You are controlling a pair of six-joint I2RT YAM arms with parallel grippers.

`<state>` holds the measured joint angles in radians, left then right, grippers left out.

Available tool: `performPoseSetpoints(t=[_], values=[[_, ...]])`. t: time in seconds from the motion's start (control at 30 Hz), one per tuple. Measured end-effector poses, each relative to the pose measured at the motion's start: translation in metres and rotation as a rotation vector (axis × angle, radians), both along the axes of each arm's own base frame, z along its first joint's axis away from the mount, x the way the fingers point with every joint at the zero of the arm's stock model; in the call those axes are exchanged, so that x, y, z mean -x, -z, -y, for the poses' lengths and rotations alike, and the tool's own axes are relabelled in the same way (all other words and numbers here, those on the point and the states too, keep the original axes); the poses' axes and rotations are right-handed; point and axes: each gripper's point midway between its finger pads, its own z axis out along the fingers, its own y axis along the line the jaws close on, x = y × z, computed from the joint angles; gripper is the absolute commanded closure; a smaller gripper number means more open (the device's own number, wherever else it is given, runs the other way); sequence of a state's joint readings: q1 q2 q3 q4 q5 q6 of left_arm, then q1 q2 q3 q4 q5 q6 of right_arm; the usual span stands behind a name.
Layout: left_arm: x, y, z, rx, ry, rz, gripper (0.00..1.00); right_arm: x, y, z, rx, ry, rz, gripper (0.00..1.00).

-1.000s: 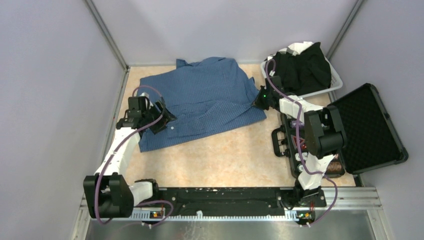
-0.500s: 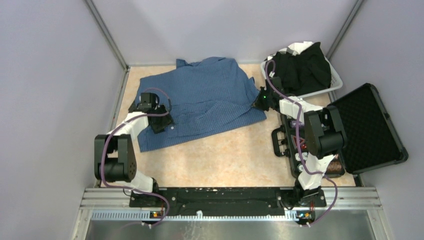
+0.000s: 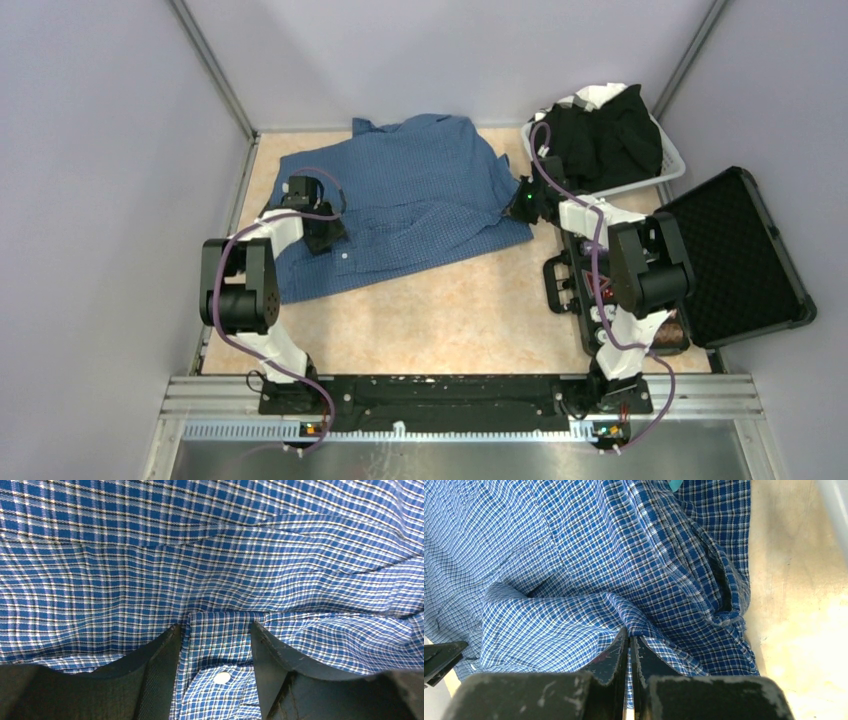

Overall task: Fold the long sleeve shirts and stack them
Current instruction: Fold the shirt at the center of the board.

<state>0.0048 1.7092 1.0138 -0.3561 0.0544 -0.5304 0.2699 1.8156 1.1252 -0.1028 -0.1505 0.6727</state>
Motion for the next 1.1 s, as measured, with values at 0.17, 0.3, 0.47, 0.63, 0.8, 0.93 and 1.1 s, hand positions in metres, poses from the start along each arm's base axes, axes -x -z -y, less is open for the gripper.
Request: performPoseSetpoints(t=[0.17,0.3,0.47,0.63,0.8,0.93,1.1], values=[[-0.004,-0.001,-0.004,-0.024,-0.001,0.011,0.53,-0.001,-0.001,-0.001,-0.004,-0.003,0.004,1.00],[-0.008,-0.001,-0.004,-0.024,0.003,0.016,0.77,-0.001,-0.001,-0.001,-0.005,-0.003,0.005,1.00],[-0.008,-0.001,-0.001,-0.010,0.018,0.016,0.97,-0.001,-0.001,-0.001,-0.005,-0.003,0.005,1.00],[-0.006,-0.013,0.000,-0.005,0.021,0.034,1.00,-0.001,-0.002,-0.001,-0.004,-0.002,0.007,1.00],[-0.001,-0.040,-0.006,-0.031,-0.010,0.075,1.00,-0.001,-0.003,0.001,0.002,0.005,0.009,1.00],[0.006,-0.051,-0.013,-0.058,-0.048,0.099,1.00,-0.003,-0.009,0.004,0.010,0.018,0.026,1.00],[0.029,-0.034,-0.019,-0.058,-0.090,0.050,1.00,0.000,-0.008,0.006,0.015,0.026,0.029,1.00]])
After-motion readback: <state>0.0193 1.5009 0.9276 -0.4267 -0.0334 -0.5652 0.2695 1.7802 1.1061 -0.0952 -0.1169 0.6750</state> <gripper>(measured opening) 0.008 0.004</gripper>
